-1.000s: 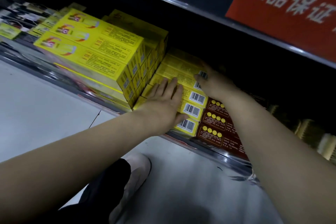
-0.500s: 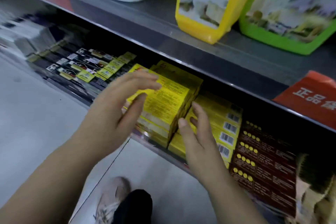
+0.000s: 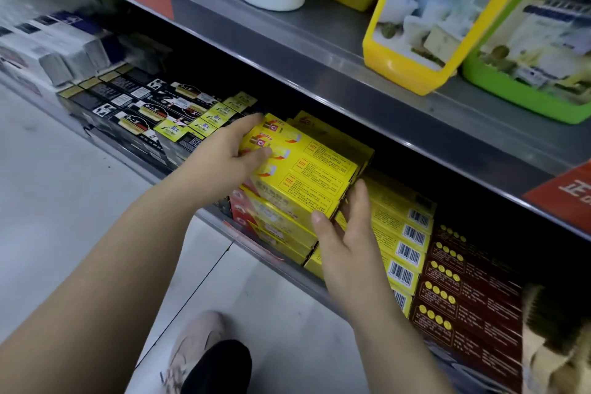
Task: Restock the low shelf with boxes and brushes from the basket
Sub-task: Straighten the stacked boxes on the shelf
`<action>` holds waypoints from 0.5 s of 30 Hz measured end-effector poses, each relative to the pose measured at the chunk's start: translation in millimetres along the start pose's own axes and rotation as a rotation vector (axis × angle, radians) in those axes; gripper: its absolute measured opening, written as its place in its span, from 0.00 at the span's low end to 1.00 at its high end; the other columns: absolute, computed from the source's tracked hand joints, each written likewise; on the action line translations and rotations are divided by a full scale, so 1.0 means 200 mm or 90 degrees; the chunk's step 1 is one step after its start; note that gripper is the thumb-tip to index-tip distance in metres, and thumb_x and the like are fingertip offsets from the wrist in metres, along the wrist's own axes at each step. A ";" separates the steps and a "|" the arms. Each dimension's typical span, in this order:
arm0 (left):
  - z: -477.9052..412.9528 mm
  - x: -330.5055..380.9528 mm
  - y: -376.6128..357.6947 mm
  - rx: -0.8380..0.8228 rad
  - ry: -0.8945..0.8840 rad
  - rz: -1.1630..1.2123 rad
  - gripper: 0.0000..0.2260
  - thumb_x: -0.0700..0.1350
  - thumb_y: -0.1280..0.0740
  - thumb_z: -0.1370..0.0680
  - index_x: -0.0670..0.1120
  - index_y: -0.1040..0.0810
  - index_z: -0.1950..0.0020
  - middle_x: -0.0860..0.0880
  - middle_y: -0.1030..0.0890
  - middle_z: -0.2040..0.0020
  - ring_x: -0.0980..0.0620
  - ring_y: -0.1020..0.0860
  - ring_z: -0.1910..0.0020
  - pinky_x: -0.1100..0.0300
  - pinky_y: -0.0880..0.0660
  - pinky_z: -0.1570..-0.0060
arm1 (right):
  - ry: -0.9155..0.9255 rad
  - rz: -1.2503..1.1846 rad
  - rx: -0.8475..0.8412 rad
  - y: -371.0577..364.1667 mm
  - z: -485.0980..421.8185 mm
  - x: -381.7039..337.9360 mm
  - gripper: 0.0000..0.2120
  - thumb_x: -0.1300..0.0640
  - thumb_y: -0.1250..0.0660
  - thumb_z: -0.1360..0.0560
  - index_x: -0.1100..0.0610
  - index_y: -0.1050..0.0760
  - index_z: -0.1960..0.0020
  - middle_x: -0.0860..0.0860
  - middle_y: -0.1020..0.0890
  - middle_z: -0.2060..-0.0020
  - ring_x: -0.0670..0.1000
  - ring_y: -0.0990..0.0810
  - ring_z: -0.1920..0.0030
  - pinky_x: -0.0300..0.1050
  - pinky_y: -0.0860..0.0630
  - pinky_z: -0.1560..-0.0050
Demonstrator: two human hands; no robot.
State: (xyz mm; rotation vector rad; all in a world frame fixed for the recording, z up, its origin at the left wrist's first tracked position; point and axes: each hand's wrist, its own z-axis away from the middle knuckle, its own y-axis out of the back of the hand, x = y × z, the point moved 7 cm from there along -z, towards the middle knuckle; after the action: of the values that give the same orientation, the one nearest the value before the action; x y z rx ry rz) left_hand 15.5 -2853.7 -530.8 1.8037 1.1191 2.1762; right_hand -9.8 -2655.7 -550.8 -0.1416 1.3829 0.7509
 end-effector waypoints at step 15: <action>0.03 0.03 0.02 -0.025 -0.022 0.023 0.26 0.48 0.37 0.21 0.49 0.40 0.25 0.54 0.30 0.31 0.55 0.27 0.37 0.61 0.31 0.41 | 0.015 -0.034 0.025 0.01 -0.01 0.05 0.33 0.52 0.38 0.22 0.43 0.53 0.24 0.40 0.42 0.26 0.29 0.37 0.40 0.15 0.37 0.54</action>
State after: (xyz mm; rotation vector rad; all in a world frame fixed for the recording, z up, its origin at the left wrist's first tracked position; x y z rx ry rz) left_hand 20.9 -2851.3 -523.1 1.8518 1.0378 2.1623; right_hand -12.7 -2652.3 -559.7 -0.1565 1.4094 0.6786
